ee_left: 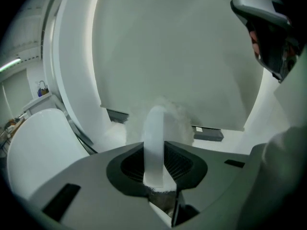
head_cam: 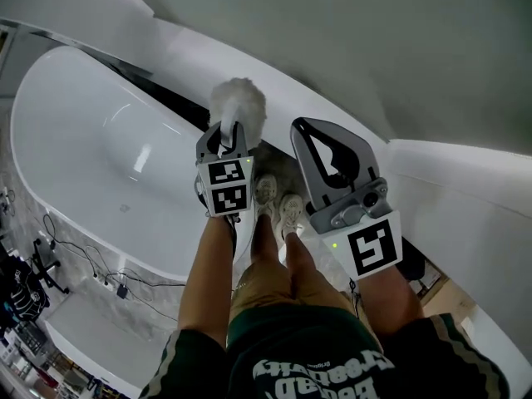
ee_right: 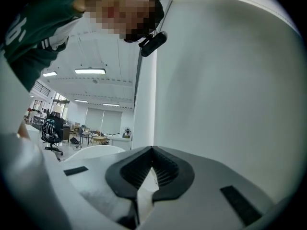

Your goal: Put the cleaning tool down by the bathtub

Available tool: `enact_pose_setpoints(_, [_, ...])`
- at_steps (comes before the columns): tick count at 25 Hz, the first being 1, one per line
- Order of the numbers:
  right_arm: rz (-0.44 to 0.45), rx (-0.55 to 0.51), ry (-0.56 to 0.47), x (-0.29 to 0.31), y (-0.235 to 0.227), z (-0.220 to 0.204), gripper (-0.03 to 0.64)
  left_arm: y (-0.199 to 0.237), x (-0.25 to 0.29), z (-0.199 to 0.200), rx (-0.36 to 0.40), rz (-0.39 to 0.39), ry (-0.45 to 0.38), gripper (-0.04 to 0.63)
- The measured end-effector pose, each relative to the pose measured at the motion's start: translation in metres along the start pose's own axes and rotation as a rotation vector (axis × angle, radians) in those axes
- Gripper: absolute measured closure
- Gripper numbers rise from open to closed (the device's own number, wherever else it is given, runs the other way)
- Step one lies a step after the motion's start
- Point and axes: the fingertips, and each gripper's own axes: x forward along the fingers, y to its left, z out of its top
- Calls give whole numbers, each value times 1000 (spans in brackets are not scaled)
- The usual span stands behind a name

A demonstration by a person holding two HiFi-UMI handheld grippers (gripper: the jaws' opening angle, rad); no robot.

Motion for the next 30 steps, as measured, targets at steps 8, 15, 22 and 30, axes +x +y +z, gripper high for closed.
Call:
enact_pose_setpoints(8, [-37, 35, 38, 21, -10, -32, 601, 17, 64, -28, 4, -13, 110, 499])
enact_pose_setpoints(15, [-49, 50, 70, 27, -19, -51, 601, 23, 102, -44, 41, -16, 197, 499])
enact_pose_setpoints(22, [-73, 58, 89, 29, -34, -58, 601, 26, 135, -56, 69, -21, 289, 499])
enact_pose_setpoints(30, [-72, 83, 114, 34, -30, -65, 601, 24, 157, -55, 93, -36, 336, 499])
